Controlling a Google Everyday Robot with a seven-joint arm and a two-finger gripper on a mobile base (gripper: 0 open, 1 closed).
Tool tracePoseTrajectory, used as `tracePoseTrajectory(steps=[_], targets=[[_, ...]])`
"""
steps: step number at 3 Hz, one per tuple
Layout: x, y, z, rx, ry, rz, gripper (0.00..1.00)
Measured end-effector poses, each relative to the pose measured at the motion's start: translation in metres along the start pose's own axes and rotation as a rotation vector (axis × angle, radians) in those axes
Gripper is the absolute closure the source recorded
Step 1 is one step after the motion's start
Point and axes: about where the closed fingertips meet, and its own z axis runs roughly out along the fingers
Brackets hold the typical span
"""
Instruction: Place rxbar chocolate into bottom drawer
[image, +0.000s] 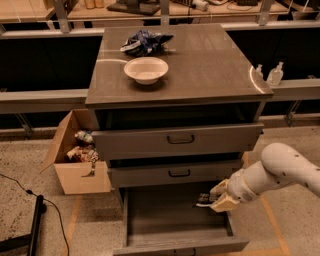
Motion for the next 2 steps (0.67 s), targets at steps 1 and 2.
tracePoseTrajectory(steps=[1,2], targets=[[0.038,-0.049,0.055,0.082,0.064,0.097,1.0],[0.061,-0.097,0.101,0.131,0.157,0.154,1.0]])
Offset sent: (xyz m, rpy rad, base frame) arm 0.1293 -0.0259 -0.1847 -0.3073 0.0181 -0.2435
